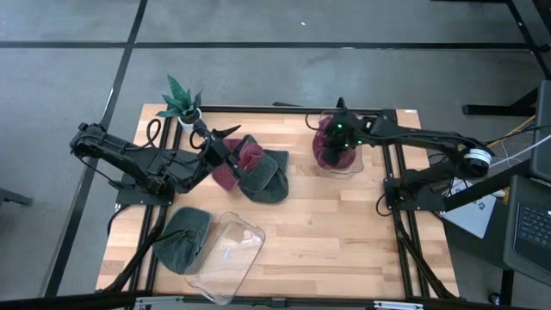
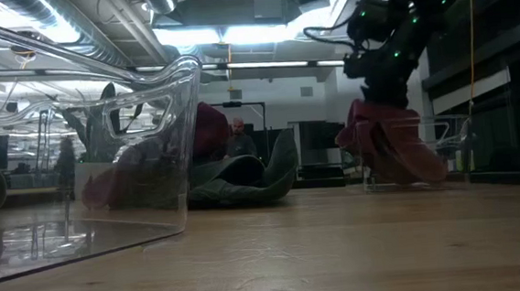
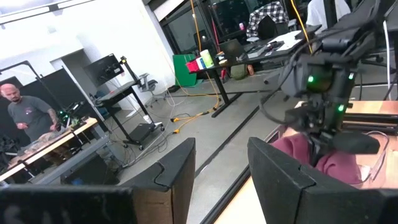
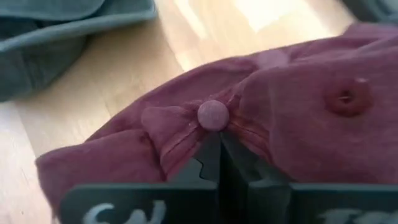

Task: Pick & Place hat
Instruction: Put the bottom red cap into the top transparent bin, then put the red cap into the top transparent bin

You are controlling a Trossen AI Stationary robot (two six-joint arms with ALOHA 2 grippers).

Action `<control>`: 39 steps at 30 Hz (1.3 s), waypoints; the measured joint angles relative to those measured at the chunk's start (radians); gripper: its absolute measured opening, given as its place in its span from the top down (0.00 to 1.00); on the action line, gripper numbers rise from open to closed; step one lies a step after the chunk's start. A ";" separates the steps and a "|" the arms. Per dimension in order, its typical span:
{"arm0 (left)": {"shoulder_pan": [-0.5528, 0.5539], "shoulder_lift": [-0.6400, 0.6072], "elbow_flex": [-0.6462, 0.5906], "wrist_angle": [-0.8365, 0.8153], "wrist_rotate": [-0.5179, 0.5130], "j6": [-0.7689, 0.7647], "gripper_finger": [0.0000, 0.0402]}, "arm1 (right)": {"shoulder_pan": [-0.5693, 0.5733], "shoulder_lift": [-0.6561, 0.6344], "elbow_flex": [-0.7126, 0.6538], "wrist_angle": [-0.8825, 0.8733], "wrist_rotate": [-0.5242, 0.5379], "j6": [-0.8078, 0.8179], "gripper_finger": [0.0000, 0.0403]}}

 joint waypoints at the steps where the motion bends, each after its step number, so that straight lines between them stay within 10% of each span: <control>1: 0.000 0.000 0.000 0.000 0.000 0.000 0.64 | 0.000 0.009 0.000 0.003 0.000 0.000 0.99; 29: 0.012 -0.004 0.000 -0.017 -0.003 0.053 0.64 | 0.002 -0.320 0.191 -0.120 -0.154 0.359 0.85; 39: 0.118 -0.005 -0.001 -0.319 0.433 -0.264 0.64 | 0.036 -0.330 0.213 -0.199 -0.208 0.505 0.67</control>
